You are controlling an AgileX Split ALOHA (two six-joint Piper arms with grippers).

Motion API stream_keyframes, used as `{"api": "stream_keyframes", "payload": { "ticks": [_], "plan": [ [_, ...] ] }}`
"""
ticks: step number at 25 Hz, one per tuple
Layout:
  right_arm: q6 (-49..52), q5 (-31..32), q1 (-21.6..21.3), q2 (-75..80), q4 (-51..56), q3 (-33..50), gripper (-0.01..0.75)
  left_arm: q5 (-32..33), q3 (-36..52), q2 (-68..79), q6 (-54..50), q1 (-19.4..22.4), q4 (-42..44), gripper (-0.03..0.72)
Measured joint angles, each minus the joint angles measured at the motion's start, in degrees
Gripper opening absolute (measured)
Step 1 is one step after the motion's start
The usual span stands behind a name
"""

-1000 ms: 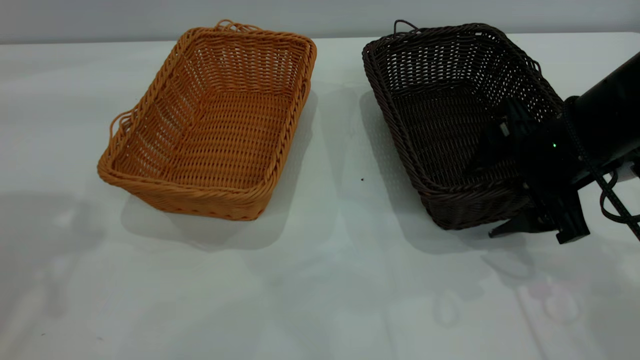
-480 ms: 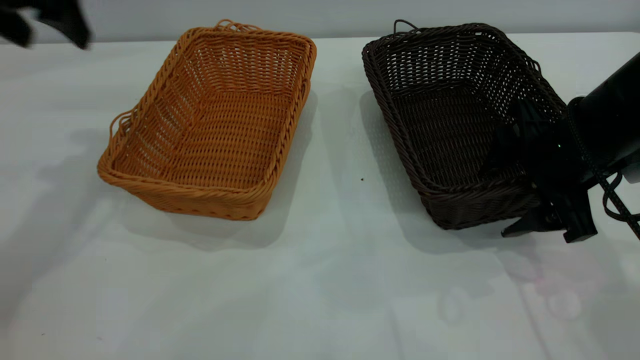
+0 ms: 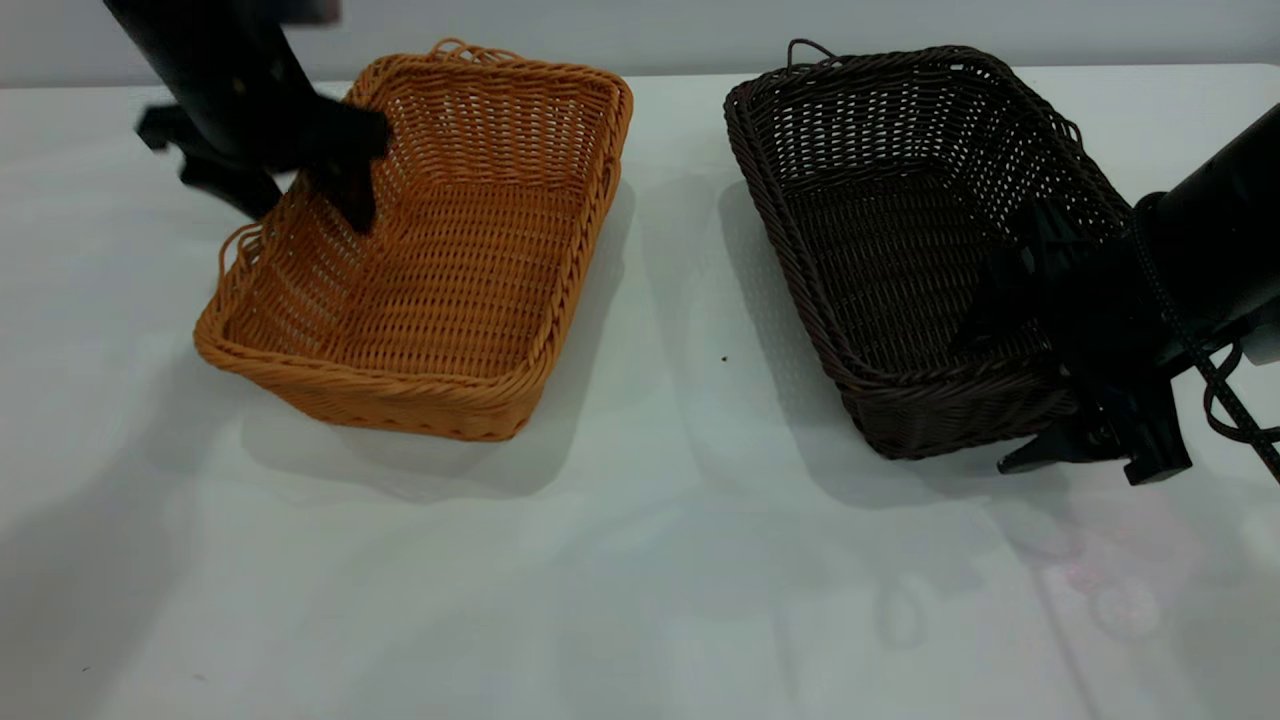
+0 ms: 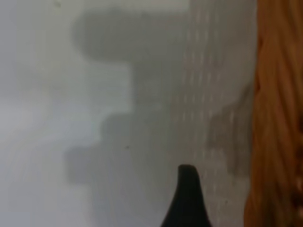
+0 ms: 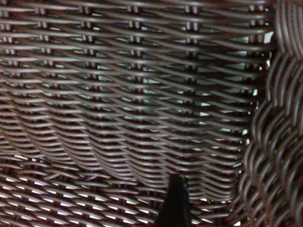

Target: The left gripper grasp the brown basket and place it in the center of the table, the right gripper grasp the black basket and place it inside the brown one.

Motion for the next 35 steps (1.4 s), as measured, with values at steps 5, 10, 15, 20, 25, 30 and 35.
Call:
{"api": "stream_keyframes", "payload": {
  "ticks": [5, 10, 15, 20, 25, 30, 35],
  "plan": [
    [-0.05, -0.39, 0.0, 0.0, 0.0, 0.0, 0.454, 0.0, -0.31, 1.93, 0.0, -0.01, 0.0, 0.41],
    [-0.29, -0.45, 0.0, 0.0, 0.01, 0.0, 0.198, 0.0, -0.38, 1.93, 0.03, -0.01, 0.0, 0.202],
    [-0.11, -0.52, 0.0, -0.12, 0.17, -0.57, 0.087, 0.01, -0.42, 1.93, 1.27, -0.01, -0.62, 0.101],
    [-1.07, -0.18, -1.91, -3.21, -0.73, -3.6, 0.087, -0.9, -0.42, 1.6, 10.04, -0.06, -1.6, 0.089],
    [-6.03, 8.36, -8.85, -5.88, -10.94, -10.47, 0.087, -3.72, -0.49, 1.54, 27.92, -1.83, -2.08, 0.09],
    [-2.58, 22.79, -15.37, -6.25, -30.12, -19.95, 0.087, -7.77, -0.5, 1.27, 52.42, -6.67, -2.94, 0.09],
    [0.03, 35.95, -18.97, -6.25, -46.3, -28.91, 0.087, -9.24, -0.55, 1.27, 70.69, -12.57, -2.99, 0.09]
  ]
}}
